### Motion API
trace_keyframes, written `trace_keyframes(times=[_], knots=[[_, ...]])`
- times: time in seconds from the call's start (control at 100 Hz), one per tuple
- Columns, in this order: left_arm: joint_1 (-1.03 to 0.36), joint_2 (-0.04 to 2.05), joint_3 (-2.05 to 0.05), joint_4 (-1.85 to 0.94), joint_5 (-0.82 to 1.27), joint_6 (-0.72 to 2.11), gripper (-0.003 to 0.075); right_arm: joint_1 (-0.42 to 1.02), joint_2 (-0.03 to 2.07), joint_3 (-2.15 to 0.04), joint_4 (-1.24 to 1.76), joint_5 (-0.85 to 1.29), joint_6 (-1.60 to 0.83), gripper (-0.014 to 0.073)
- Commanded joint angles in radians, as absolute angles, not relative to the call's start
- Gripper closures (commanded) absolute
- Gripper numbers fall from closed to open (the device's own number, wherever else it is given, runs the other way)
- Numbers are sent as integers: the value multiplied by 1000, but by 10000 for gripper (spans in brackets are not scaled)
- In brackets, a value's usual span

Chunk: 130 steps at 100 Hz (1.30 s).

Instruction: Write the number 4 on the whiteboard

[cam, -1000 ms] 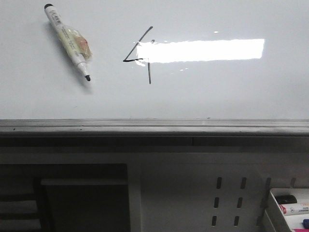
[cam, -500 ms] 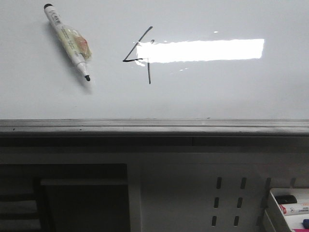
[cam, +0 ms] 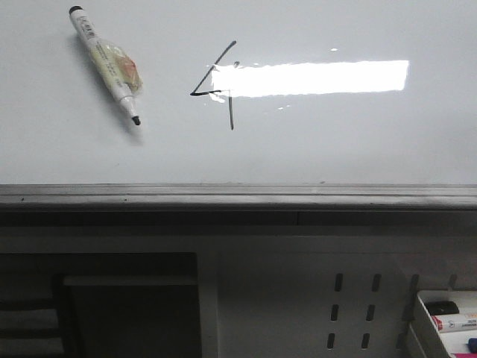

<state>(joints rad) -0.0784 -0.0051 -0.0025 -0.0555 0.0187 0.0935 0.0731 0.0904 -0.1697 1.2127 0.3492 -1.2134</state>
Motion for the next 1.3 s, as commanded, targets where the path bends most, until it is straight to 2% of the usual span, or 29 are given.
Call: trace_keyframes(times=[0.0,0.48,0.75,0.82,1.0,1.07,1.29], knots=[[-74,-32,25,-56,-54,83,741,68,99,-194,1244,317,-1225,659],[-74,-32,25,-56,-54,83,741,68,99,-194,1244,312,-1225,659],[-74,-32,25,-56,-54,83,741,68,99,-191,1166,153,-1218,659],[-74,-32,25,-56,-54,83,741,68,99,-186,957,114,-1083,659],[-74,-32,25,-56,-54,83,741,60,95,-84,214,-41,-350,659],[-74,-32,25,-56,-54,83,741,43,86,-48,127,-48,-266,659],[-74,-32,25,-56,-54,83,741,16,-18,30,0,-17,-227,659]])
